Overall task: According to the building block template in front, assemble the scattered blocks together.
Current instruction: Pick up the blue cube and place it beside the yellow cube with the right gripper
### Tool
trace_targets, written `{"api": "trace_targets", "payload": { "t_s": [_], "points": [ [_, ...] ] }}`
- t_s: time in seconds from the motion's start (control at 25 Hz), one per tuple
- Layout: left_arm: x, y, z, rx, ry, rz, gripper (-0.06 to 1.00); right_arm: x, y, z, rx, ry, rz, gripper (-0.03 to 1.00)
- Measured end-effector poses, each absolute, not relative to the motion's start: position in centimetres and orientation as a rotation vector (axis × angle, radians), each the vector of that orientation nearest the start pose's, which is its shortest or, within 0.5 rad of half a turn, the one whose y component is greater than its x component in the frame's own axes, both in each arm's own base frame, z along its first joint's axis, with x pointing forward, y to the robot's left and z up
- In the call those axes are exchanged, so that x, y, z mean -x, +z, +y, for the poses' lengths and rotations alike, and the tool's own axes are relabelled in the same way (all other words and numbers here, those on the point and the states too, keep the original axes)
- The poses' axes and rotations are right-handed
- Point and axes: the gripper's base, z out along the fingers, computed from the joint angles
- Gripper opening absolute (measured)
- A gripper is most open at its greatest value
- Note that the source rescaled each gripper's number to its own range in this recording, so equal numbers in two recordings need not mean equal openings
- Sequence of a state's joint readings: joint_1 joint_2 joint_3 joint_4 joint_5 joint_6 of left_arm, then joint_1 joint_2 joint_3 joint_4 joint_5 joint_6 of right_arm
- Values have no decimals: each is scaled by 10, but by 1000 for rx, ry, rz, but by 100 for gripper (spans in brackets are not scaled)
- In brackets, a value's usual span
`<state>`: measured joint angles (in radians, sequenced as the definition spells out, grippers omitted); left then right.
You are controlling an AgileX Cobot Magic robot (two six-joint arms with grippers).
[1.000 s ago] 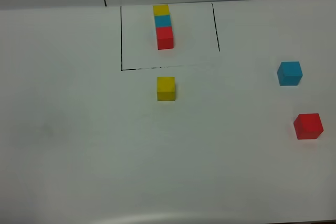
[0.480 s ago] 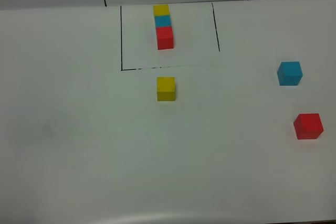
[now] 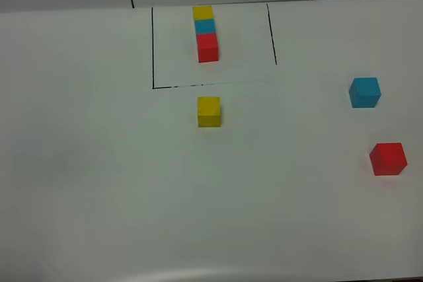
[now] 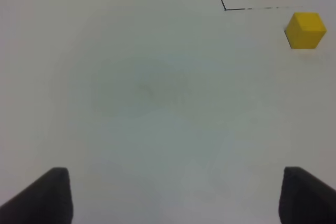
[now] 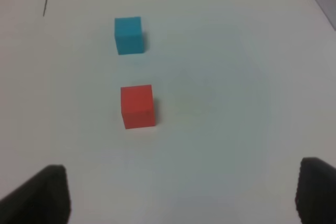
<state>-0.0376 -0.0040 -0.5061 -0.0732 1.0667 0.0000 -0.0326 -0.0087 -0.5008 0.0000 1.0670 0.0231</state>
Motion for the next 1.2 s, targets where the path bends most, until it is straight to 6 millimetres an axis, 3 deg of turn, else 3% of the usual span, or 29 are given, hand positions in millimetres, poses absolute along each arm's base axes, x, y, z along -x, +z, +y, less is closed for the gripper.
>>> {"api": "trace_targets", "payload": {
  "t_s": [0.24, 0.44, 0.76, 1.2],
  "points": [
    [7, 279, -6, -42, -111, 2039, 83, 5, 277, 0, -59, -13, 2051, 74],
    [7, 279, -6, -42, -111, 2039, 83, -18, 280, -1, -63, -16, 2190, 74],
    [7, 279, -6, -42, -111, 2039, 83, -90, 288, -4, -35, -28, 2391, 75],
    [7, 279, -6, -42, -111, 2039, 83, -198, 259, -7, 14, -27, 2726, 75]
  ]
}}
